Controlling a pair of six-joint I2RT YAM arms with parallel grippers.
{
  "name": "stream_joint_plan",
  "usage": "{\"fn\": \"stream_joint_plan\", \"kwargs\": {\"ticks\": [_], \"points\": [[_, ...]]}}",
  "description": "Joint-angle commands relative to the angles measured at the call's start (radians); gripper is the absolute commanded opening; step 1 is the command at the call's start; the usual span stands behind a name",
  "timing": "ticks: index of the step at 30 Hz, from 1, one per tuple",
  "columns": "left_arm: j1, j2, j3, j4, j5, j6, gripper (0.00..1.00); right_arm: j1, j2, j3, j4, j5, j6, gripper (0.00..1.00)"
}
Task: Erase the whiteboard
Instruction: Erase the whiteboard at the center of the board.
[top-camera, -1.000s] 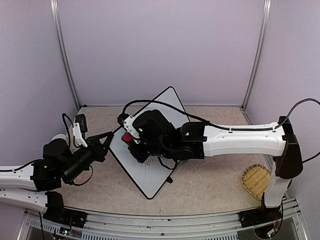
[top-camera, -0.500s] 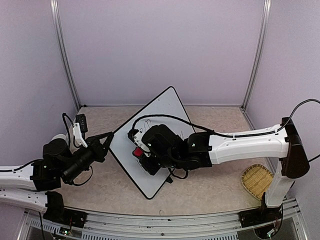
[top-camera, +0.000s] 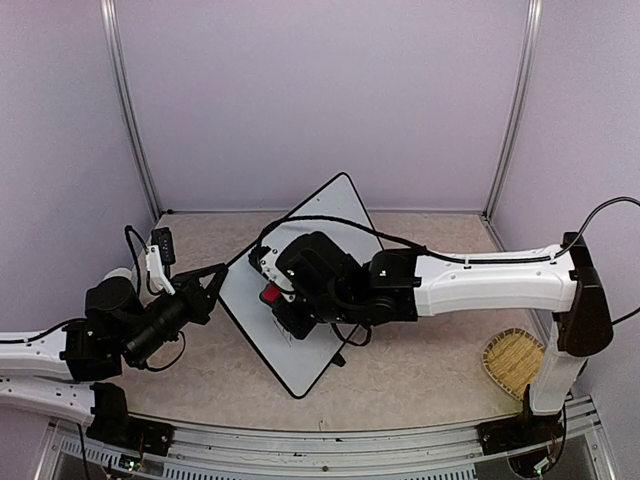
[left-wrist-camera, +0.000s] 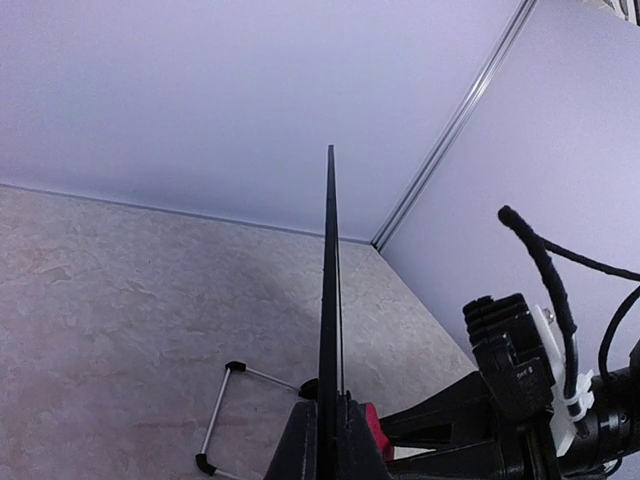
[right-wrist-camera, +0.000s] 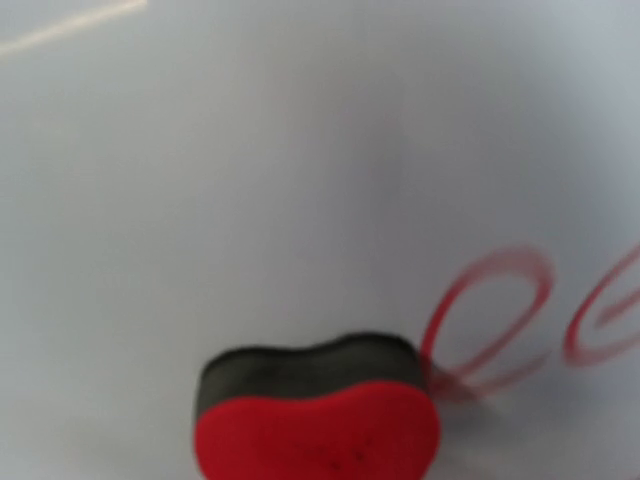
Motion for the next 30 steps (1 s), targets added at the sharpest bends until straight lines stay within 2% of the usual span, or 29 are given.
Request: {"fn": "stream_joint_plan", "kwargs": {"ticks": [1,9,13,30], "points": [[-0.026,0.027,-0.001,-0.107,0.144,0.014,0.00,-0.032,0.047,0.091,0.049,-0.023,-0.032,0.14],[-0.031,0.042,0.001,-0.099,0.156,0.020,0.00,-0.048,0.114,0.244,0.001,-0.027,-0.070,0.15],[-0.035,0.045,0.000,-0.099,0.155,0.024,0.00,-0.055,0.125,0.252,0.000,-0.038,-0.069,0.15],[-0.034,0.026,-0.009,-0.095,0.149,0.027,0.00,-0.056,0.044,0.002,0.060,-0.058,-0.012,0.14]]}}
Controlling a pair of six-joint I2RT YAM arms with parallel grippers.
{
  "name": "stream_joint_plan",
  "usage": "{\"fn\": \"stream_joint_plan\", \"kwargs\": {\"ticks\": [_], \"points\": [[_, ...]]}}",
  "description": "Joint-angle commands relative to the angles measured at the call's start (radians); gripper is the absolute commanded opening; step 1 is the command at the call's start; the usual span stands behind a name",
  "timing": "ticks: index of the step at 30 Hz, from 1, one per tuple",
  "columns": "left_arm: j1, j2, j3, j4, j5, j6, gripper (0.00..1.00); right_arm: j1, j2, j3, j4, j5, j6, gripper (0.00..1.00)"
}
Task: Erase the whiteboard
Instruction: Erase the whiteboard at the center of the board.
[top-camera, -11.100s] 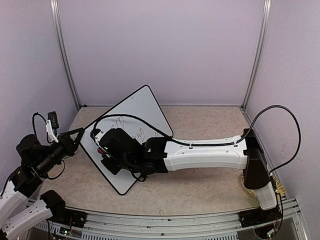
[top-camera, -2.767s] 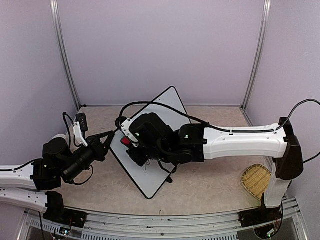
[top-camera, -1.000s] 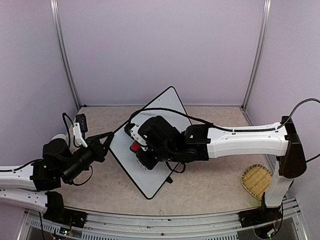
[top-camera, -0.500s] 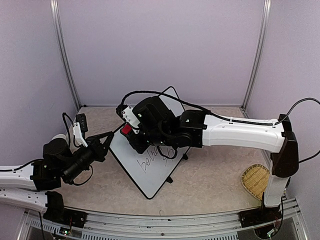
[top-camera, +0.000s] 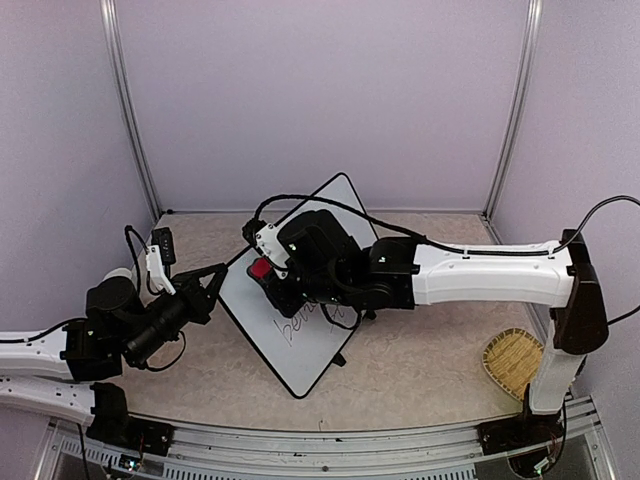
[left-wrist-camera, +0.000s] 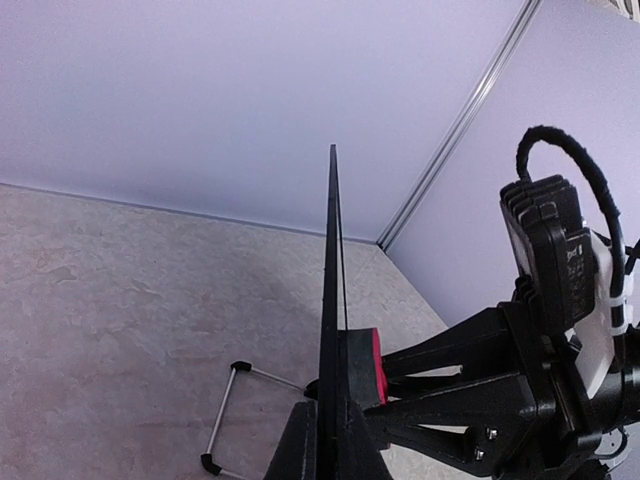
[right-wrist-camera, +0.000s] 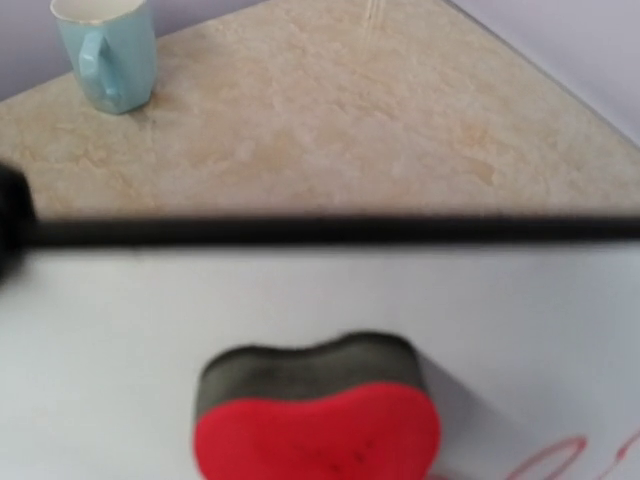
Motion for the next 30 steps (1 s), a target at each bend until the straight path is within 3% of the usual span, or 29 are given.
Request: {"fn": "stream_joint_plan", "kwargs": {"ticks": [1,16,30], "points": [[-0.034,0.021,-0.011,-0.092,0.161,0.024,0.00,-0.019,0.004,-0.110,-0.036,-0.025,0.034,0.14],[-0.036,0.006,-0.008,-0.106,0.159,0.016,0.00,-0.022,-0.078,-0.322,0.019,-0.037,0.090,0.14],[-0.036,0.013,-0.012,-0.109,0.159,0.015,0.00,-0.038,-0.075,-0.259,0.017,-0.028,0.072,0.14]]}}
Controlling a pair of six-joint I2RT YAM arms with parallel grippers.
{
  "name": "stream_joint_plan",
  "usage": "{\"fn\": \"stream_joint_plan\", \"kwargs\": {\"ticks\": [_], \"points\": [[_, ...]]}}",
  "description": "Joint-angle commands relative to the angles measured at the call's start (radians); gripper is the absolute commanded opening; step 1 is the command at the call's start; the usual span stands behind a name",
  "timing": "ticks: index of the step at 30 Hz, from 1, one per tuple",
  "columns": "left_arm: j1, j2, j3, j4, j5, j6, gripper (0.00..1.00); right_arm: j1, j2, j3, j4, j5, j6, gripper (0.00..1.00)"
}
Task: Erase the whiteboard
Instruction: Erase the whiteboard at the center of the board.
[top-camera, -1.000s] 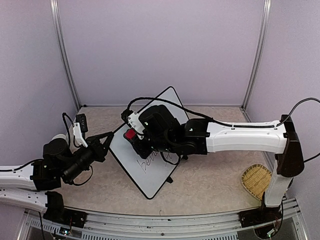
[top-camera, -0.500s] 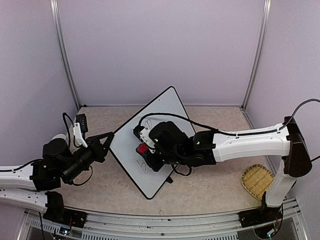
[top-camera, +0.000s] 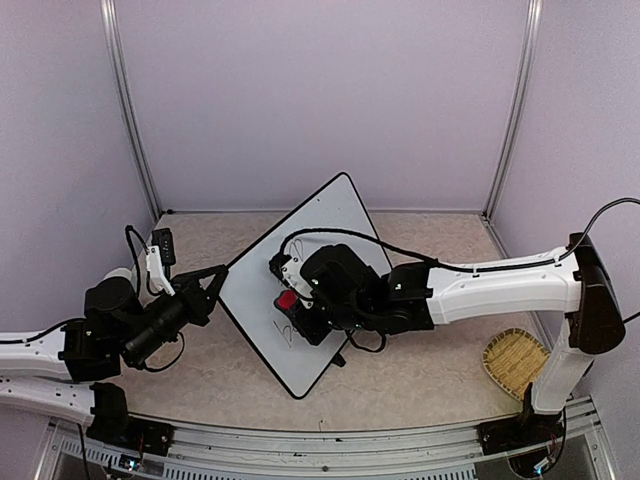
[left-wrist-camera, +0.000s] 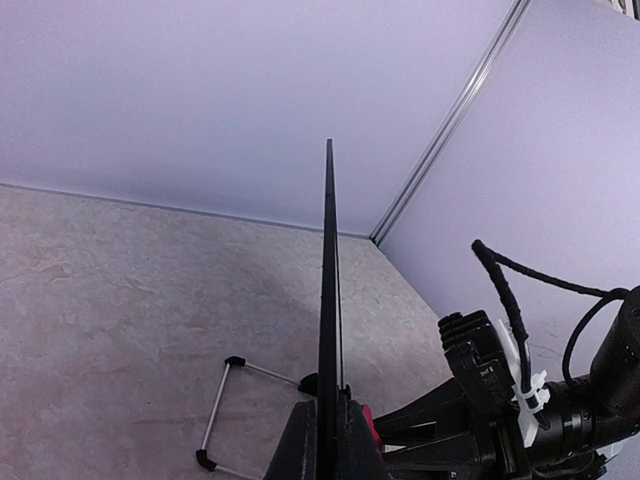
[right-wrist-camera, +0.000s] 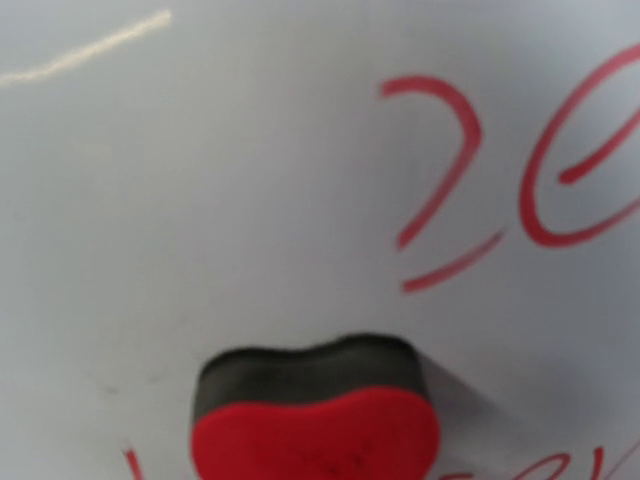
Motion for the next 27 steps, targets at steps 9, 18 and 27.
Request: {"fn": "stream_joint_plan", "kwargs": {"ticks": [9,18,27], "points": [[-0.033,0.048,-0.005,-0.079,0.146,0.020,0.00,-0.047,0.079,0.189,-0.090,-0.004,-0.060,0.14],[-0.033,0.065,0.000,-0.076,0.149,0.026,0.00,-0.048,0.123,0.322,-0.124,-0.002,-0.100,0.14],[-0.033,0.063,0.006,-0.080,0.149,0.029,0.00,-0.048,0.130,0.325,-0.113,-0.004,-0.103,0.14]]}}
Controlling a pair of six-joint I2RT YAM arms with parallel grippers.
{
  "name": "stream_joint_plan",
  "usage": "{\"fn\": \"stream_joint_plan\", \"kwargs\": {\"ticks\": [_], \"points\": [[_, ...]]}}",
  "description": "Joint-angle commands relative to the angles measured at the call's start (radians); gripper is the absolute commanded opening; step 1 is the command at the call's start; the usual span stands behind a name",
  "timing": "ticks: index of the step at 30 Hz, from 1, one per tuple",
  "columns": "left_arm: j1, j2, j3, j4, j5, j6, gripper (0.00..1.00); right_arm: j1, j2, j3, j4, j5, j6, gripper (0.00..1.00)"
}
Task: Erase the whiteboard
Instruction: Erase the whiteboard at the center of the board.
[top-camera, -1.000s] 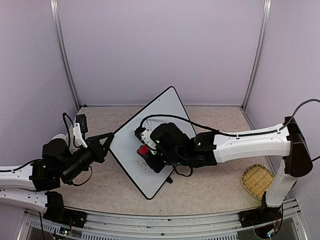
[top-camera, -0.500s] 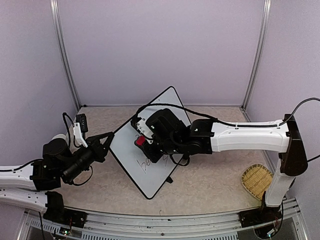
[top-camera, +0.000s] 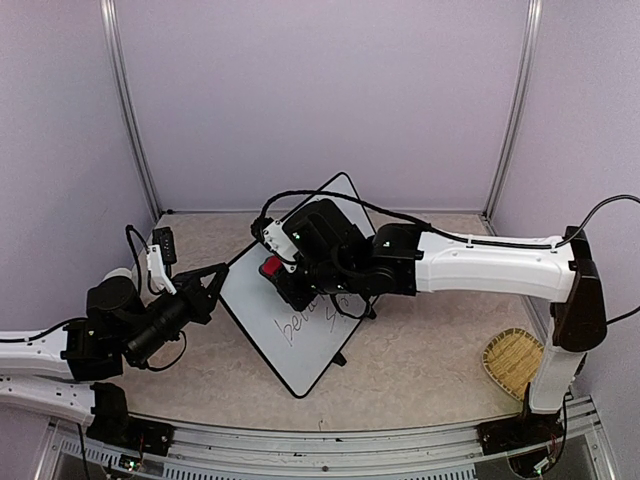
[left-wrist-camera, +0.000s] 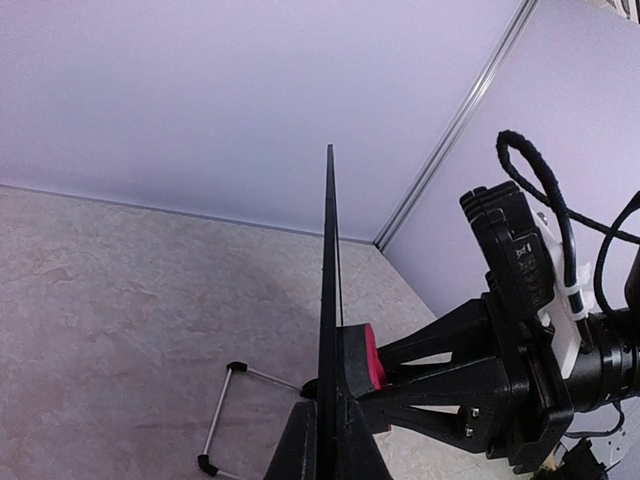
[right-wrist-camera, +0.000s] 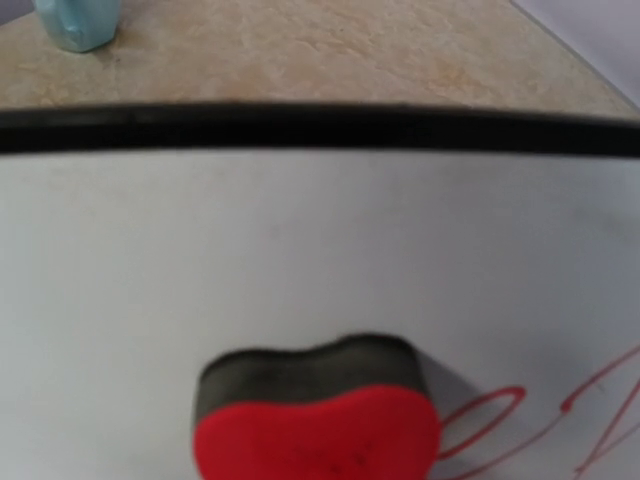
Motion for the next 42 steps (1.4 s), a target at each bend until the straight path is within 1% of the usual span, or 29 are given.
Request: {"fn": "stream_joint_plan", "kwargs": {"ticks": [1,12,24,30,34,38,42], "points": [[-0.033,0.040,0.006,-0.107,0.165,0.030,0.00,-0.014,0.036,0.003,0.070,-0.007,-0.007,0.14],[-0.033,0.028,0.006,-0.109,0.166,0.032,0.00,-0.016,-0.028,-0.195,0.124,-0.010,0.043,0.14],[-0.033,0.011,0.001,-0.119,0.157,0.027,0.00,-0.016,-0.064,-0.274,0.141,-0.016,0.074,0.13],[-0.033,0.013,-0.001,-0.118,0.157,0.026,0.00,-0.016,-0.063,-0.254,0.143,-0.022,0.073,0.13],[-0.033,0.027,-0.001,-0.116,0.163,0.024,0.00,-0.016,-0.053,-0.207,0.146,-0.029,0.061,0.13],[-0.033,0.028,0.000,-0.115,0.165,0.025,0.00,-0.016,-0.022,-0.125,0.122,-0.030,0.043,0.13],[-0.033,0.028,0.000,-0.115,0.167,0.026,0.00,-0.016,-0.009,-0.079,0.116,-0.009,0.028,0.13]]}}
